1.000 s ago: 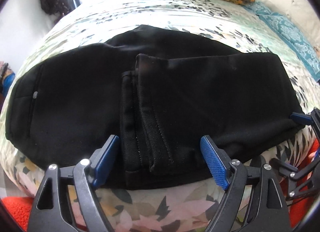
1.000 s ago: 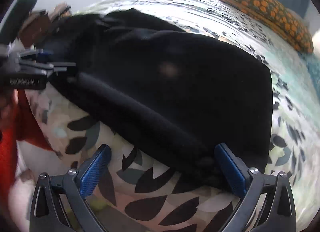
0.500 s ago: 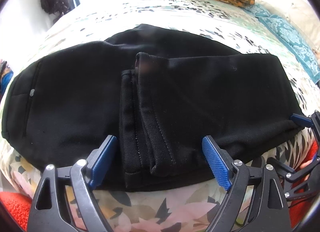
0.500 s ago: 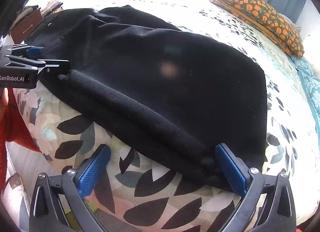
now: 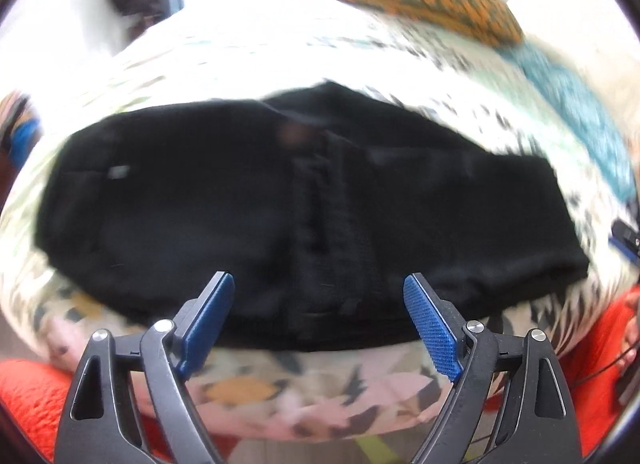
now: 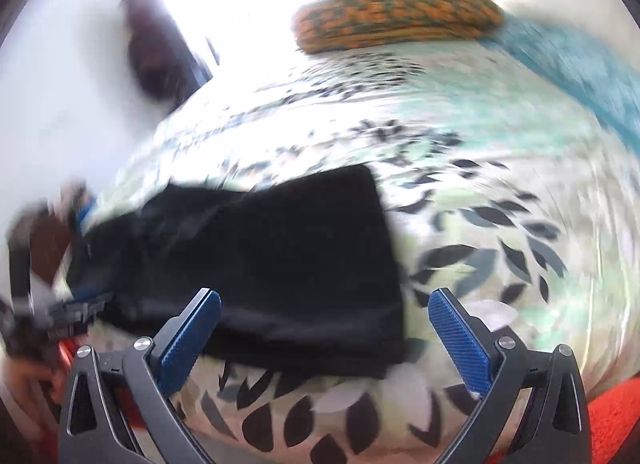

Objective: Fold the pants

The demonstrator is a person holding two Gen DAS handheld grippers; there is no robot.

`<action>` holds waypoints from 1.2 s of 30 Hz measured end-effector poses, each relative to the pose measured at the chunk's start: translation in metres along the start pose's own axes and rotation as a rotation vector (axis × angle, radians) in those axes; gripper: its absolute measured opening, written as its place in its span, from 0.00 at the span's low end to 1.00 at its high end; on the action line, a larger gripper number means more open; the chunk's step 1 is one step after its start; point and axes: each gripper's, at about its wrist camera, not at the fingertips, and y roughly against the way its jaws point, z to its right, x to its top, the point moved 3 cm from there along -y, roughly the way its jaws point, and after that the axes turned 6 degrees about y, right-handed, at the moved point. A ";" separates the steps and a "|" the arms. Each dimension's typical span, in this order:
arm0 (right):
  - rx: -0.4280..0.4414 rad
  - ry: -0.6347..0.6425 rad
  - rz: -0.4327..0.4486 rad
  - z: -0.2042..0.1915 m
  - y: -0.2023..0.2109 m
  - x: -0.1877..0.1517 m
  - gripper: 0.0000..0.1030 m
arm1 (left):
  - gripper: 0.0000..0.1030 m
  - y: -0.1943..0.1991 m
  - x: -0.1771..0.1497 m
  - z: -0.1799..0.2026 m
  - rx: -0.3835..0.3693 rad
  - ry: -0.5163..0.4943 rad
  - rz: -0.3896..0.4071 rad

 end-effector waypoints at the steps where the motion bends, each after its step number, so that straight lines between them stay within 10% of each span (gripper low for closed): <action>1: 0.024 -0.085 0.016 0.020 0.003 0.002 0.99 | 0.86 0.008 0.004 -0.010 0.003 0.040 0.021; 9: 0.299 -0.382 -0.061 0.064 -0.023 -0.001 0.70 | 0.86 0.049 0.026 0.035 -0.070 -0.073 0.149; 16: 0.260 -0.317 -0.246 0.051 -0.062 -0.010 0.52 | 0.86 -0.024 -0.003 0.070 0.014 -0.308 -0.018; 21: 0.413 -0.449 -0.288 0.065 -0.070 -0.014 0.51 | 0.87 -0.041 -0.010 0.047 -0.045 -0.225 -0.050; 27: 0.278 -0.351 -0.305 0.076 -0.083 -0.007 0.53 | 0.87 -0.042 -0.016 0.034 -0.072 -0.157 -0.061; 31: 0.483 -0.287 -0.435 0.053 -0.096 -0.008 0.52 | 0.87 -0.043 -0.018 0.035 -0.072 -0.168 -0.053; 36: 0.451 -0.329 -0.423 0.055 -0.097 -0.011 0.21 | 0.87 -0.043 -0.016 0.035 -0.063 -0.152 -0.063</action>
